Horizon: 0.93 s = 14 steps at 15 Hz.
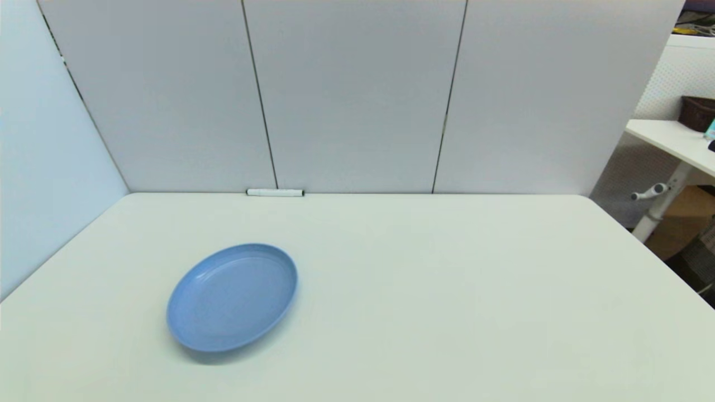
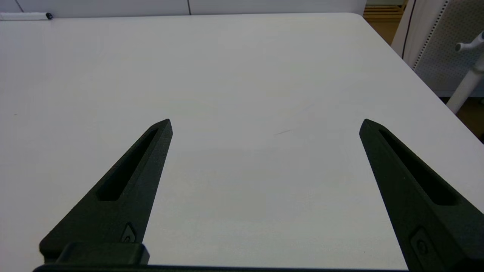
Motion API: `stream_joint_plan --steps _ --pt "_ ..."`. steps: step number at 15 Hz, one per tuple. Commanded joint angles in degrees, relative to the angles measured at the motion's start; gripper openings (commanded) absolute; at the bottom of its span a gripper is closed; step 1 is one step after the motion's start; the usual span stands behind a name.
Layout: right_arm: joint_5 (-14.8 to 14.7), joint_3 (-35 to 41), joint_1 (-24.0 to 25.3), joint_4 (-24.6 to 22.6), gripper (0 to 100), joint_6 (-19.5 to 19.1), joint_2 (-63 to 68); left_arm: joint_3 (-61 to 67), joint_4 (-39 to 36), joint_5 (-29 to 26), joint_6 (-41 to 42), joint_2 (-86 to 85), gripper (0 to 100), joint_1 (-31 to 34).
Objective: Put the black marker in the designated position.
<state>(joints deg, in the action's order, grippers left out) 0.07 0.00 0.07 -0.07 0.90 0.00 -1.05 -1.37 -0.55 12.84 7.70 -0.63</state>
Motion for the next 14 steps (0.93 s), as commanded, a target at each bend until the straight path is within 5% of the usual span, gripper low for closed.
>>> stream_joint_plan --steps 1,6,14 --pt "0.0 0.0 0.0 0.0 100 0.0 0.0 1.0 1.6 -2.4 -4.5 -7.8 100 0.2" --pt "0.0 0.0 0.0 0.0 100 0.0 0.0 1.0 1.5 0.4 -12.3 -7.8 100 0.2" --pt "0.0 0.0 0.0 0.0 100 -0.1 0.0 1.0 1.5 0.5 -12.6 -7.8 100 0.2"
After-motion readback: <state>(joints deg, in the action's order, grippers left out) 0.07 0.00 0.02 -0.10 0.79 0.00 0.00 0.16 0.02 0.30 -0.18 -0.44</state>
